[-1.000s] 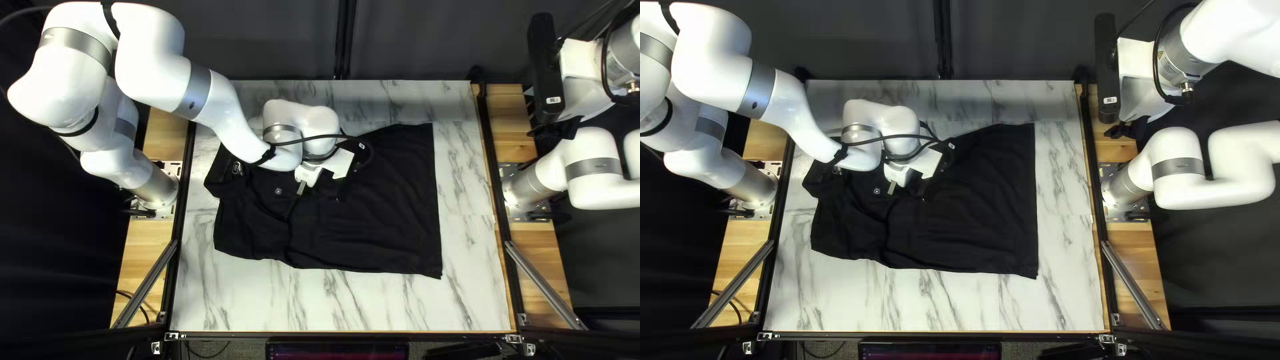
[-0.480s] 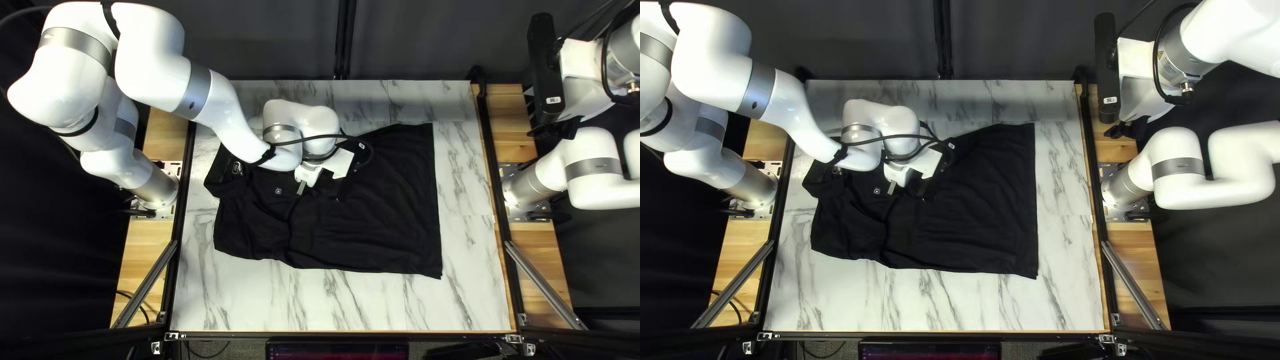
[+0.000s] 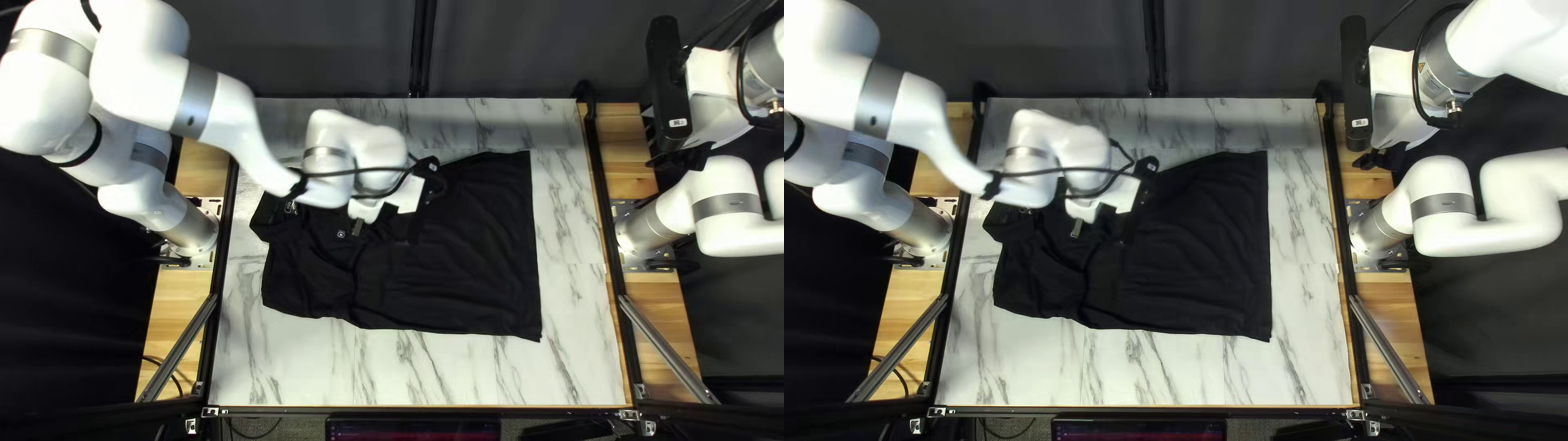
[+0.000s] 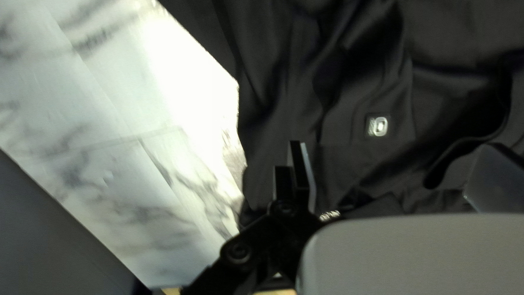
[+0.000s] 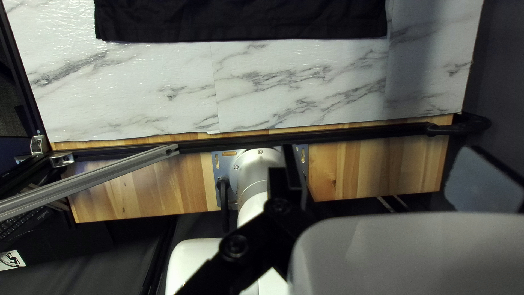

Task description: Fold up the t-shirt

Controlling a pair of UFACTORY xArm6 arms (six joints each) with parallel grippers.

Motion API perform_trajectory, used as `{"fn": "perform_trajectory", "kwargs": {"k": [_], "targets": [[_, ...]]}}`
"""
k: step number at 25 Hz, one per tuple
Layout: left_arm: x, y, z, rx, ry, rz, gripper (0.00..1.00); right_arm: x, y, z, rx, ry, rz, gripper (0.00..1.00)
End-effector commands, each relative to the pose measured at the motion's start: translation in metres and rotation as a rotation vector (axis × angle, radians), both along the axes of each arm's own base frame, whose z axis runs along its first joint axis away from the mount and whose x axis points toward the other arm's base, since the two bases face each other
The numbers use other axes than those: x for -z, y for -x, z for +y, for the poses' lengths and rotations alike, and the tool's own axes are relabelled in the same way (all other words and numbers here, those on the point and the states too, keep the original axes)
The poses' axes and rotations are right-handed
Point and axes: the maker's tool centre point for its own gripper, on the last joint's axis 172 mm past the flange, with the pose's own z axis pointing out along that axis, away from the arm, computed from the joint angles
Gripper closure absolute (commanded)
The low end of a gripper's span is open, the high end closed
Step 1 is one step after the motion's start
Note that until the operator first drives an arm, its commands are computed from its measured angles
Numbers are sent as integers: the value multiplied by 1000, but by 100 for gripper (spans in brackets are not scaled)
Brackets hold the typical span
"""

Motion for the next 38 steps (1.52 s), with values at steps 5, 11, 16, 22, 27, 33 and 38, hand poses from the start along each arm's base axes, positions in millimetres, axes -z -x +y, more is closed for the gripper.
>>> {"fn": "perform_trajectory", "kwargs": {"k": [5, 11, 16, 22, 27, 33, 38], "targets": [[-3, 4, -15, -52, -98, 11, 0, 0, 0, 0, 0, 0, 0, 0], [7, 11, -19, -85, -72, 24, 0, 0, 0, 0, 0, 0, 0, 0], [23, 39, -5, -179, -39, 32, 0, 0, 0, 0, 0, 0, 0, 0], [53, 53, 2, -279, 44, -73, 0, 0, 0, 0, 0, 0, 0, 0], [74, 47, 3, -321, 106, -178, 0, 0, 0, 0, 0, 0, 0, 0], [87, 41, 12, -345, 132, -205, 0, 0, 0, 0, 0, 0, 0, 0], [101, 39, 21, -367, 146, -206, 0, 0, 0, 0, 0, 0, 0, 0]]}}
